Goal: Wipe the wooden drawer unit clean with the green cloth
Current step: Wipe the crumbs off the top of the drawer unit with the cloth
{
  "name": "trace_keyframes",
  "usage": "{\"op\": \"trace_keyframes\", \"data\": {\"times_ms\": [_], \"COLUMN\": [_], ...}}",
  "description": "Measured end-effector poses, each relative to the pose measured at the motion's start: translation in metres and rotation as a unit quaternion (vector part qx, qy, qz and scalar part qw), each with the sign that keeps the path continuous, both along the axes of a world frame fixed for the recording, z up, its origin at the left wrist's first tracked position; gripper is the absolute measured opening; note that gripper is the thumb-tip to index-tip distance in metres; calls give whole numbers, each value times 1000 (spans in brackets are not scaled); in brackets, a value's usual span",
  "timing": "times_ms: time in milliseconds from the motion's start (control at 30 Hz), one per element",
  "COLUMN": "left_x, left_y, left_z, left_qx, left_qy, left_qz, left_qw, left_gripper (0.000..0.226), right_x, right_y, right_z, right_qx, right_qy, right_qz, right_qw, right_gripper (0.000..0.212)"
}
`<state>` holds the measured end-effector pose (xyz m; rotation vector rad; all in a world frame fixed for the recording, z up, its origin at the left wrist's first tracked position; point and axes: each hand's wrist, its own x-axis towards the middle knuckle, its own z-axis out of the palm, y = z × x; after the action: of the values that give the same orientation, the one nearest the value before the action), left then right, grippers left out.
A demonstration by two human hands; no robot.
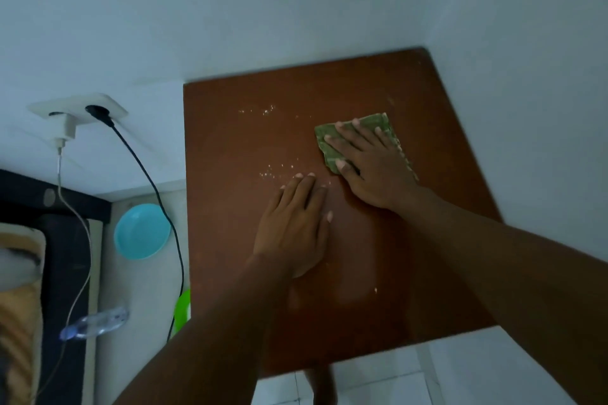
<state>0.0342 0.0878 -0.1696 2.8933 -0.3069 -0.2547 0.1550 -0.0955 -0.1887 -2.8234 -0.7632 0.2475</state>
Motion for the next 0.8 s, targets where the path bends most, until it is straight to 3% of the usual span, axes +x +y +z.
{"op": "trace_keyframes", "data": {"times_ms": [300, 600, 800], "left_x": [-124, -224, -230], "left_y": [-42, -68, -58], "left_z": [8, 2, 8], "left_qx": [-17, -29, -6], "left_qy": [26, 26, 76], "left_qz": [51, 96, 99], "left_qw": [998, 995, 992], "left_gripper": [56, 63, 71], "right_x": [-153, -256, -292], "right_y": [-51, -77, -78], "right_z": [-1, -4, 4], "right_qx": [10, 112, 149], "right_qy": [-10, -8, -117], "right_qz": [5, 10, 14], "right_qw": [1000, 994, 982], "right_gripper": [54, 45, 36]}}
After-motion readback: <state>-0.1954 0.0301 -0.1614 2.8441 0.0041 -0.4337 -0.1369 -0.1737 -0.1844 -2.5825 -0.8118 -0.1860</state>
